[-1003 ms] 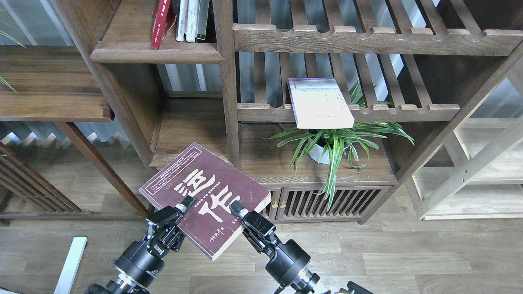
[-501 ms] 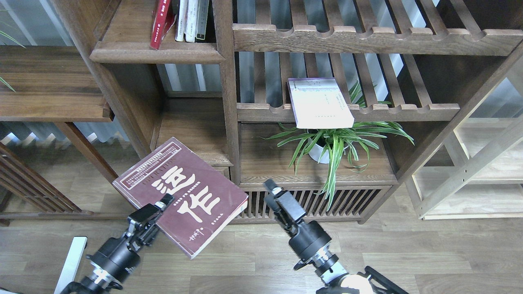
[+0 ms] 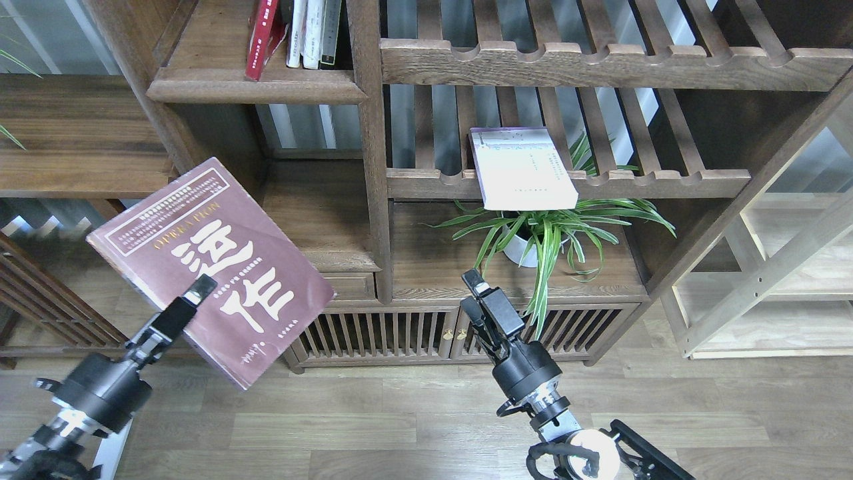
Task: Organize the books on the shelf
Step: 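Lift the maroon book with the left gripper up toward the upper cubby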
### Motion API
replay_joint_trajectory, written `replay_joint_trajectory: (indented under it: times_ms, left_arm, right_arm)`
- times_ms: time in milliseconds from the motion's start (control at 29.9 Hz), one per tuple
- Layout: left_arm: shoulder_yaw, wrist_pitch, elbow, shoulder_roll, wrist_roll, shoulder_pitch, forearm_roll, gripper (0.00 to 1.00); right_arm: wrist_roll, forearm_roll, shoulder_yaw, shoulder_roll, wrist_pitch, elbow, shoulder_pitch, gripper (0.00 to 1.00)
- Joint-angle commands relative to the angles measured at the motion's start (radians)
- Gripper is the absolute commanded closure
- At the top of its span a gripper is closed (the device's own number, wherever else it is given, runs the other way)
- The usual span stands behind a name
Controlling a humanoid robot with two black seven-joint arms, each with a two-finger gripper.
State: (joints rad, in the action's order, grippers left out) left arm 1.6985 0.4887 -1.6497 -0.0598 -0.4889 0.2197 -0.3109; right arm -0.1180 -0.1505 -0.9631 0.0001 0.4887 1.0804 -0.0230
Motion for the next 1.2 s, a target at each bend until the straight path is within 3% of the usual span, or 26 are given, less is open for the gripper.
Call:
replay_joint_trajectory:
  times_ms: [0, 368, 602, 903, 1170]
  left_arm:
    - [0.056, 0.000, -0.028, 0.000, 0.000, -0.008, -0.071, 0.99]
    - [0.181, 0.000, -0.070, -0.054, 0.000, -0.045, -0.117, 0.99]
    - [0.199, 0.000, -0.078, -0.163, 0.000, -0.158, -0.116, 0.99]
    - [0.199, 0.000, -0.078, -0.196, 0.000, -0.319, -0.119, 0.99]
    - [0.199, 0.000, -0.071, -0.337, 0.000, -0.395, -0.145, 0.99]
  right_arm:
    - [0.000, -0.004, 0.001, 0.000, 0.000, -0.019, -0.021, 0.01]
    - [0.000, -0.035, 0.009, 0.000, 0.000, -0.053, -0.066, 0.01]
    - [0.000, -0.044, 0.006, 0.000, 0.000, -0.056, -0.075, 0.01]
    - [0.000, -0.046, 0.003, 0.000, 0.000, -0.056, -0.075, 0.01]
    - [0.000, -0.046, 0.006, 0.000, 0.000, -0.056, -0.075, 0.01]
